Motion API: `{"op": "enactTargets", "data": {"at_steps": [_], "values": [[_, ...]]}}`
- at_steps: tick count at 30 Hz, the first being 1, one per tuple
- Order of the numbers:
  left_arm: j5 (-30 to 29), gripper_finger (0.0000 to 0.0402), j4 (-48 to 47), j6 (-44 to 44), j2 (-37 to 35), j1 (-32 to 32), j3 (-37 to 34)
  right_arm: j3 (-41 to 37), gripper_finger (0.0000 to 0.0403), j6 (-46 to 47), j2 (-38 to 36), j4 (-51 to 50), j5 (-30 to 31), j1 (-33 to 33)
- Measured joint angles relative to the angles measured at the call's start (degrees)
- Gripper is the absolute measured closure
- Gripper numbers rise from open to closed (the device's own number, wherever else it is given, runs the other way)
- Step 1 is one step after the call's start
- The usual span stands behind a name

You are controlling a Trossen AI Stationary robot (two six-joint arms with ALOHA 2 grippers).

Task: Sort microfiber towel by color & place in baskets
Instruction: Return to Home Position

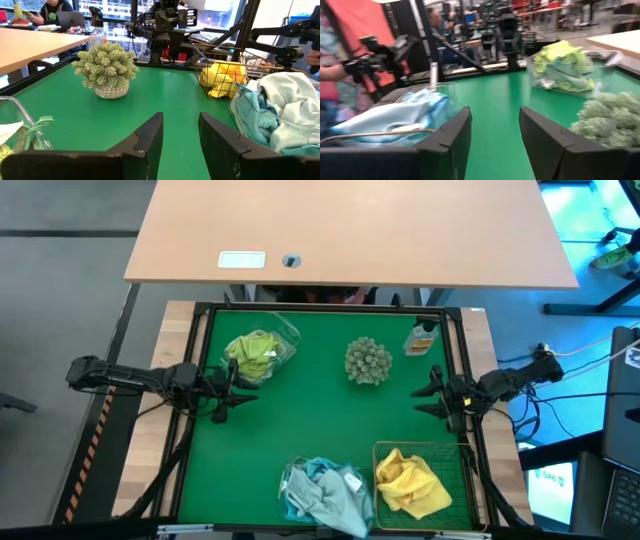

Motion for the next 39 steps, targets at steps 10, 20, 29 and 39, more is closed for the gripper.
{"op": "enactTargets", "data": {"at_steps": [10,20,29,39], "values": [[0.01,0.0282,-0.01,0.01,0.00,-0.02,0.00,-8.92,0.0236,-5.20,0.14,15.25,1.17,0.01],[-0.18,0.0282,0.01,0.02,0.00,-5.55,0.00,-8.92,0.0236,-17.54,0.44,22.39,1.27,0.00],[-0.16,0.0282,-0.01,0.02,-1.60,-8.61,0.00,-8.92,0.0236,-22.07,0.44,18.84,1.17,0.02],[-0.18,0.0282,0.14,0.02,-10.79,-8.59,0.02,-8.92,0.0236,-18.76,0.45,15.09,3.16,0.01]]}}
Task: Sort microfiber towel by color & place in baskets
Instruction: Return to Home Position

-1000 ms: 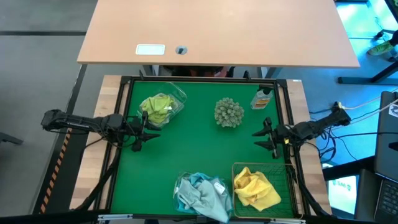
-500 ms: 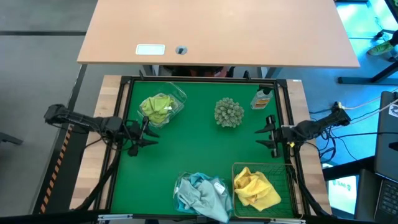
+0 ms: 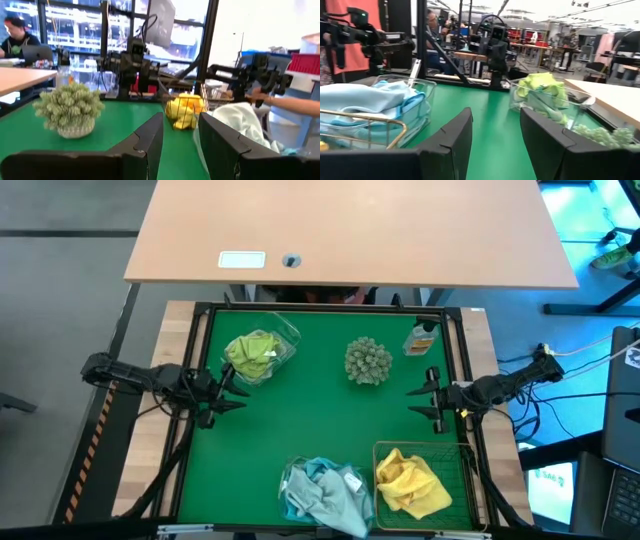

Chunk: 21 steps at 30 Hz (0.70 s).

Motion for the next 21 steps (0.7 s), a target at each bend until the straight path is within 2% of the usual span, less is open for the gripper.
{"op": "enactTargets", "data": {"at_steps": [7,13,19,21], "values": [[0.02,0.0282,-0.04,0.00,-4.57,0.00,0.00,0.02,0.0236,-2.08,0.00,0.24,3.87,0.01],[0.01,0.0282,-0.06,0.00,-4.69,0.00,0.02,0.02,0.0236,-2.98,0.00,0.60,12.25,-0.01],[0.00,0.0282,-0.06,0.00,-4.69,0.00,0.02,0.02,0.0236,-3.02,0.00,0.60,14.44,-0.01],[0.00,0.0282,-0.06,0.00,-4.69,0.00,0.02,0.02,0.0236,-3.10,0.00,0.61,17.52,-0.01]]}}
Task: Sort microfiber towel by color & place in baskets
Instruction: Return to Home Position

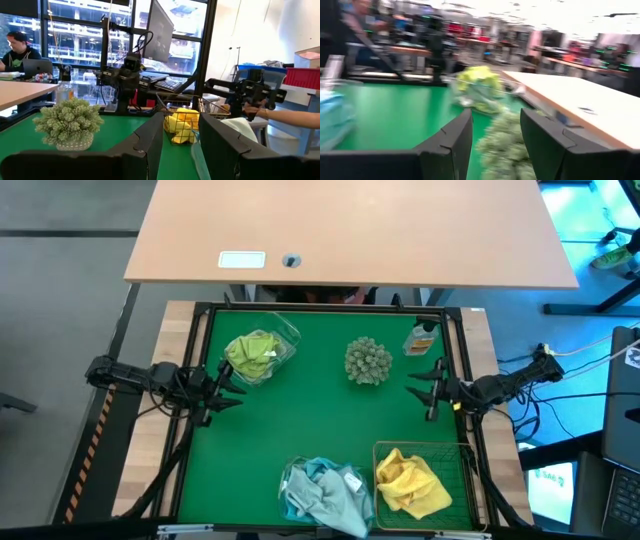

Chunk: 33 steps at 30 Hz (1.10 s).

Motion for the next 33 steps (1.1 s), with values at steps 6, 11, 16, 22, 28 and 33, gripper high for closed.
{"op": "enactTargets", "data": {"at_steps": [6,11,16,22,28,33], "values": [[0.00,0.0282,0.00,0.00,0.00,0.00,0.00,0.00,0.0236,0.37,0.00,-0.18,7.15,-0.02],[0.00,0.0282,0.00,0.00,0.00,0.00,0.00,0.02,0.0236,1.15,0.00,-0.05,-0.80,0.00],[0.00,0.0282,0.00,0.00,0.00,0.00,0.00,0.02,0.0236,2.79,0.00,-0.24,-9.77,0.00],[0.00,0.0282,0.00,-0.02,0.00,0.00,0.00,0.02,0.0236,3.59,0.02,-1.77,-24.99,0.00],[0.00,0.0282,0.00,0.00,0.00,0.00,0.00,0.02,0.0236,4.33,0.02,-1.76,-26.05,0.00],[0.00,0.0282,0.00,0.00,0.00,0.00,0.00,0.02,0.0236,4.33,0.02,-1.67,-26.04,0.00]]}}
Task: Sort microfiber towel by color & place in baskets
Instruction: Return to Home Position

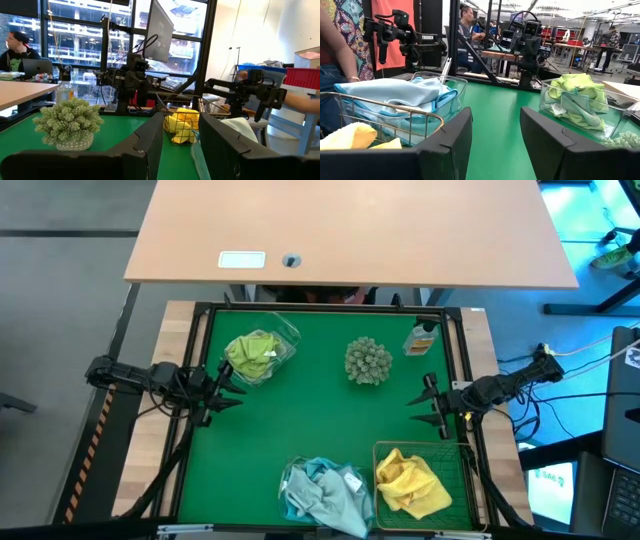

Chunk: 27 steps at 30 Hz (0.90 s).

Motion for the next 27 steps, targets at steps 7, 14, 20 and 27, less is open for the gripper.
{"op": "enactTargets", "data": {"at_steps": [7,14,20,27], "values": [[0.00,0.0282,0.00,0.00,0.00,0.00,0.00,-0.02,0.0236,0.00,0.00,0.07,0.02,0.02],[0.00,0.0282,0.00,0.00,0.00,0.00,-0.02,-0.02,0.0236,0.00,-0.42,0.13,0.02,0.02],[0.00,0.0282,0.00,-0.01,0.00,0.00,-0.04,-0.02,0.0236,0.00,-0.46,0.15,0.04,0.00],[0.00,0.0282,0.00,0.00,0.00,0.00,-0.04,-0.04,0.0236,0.00,-0.46,0.14,-0.04,-6.51]]}}
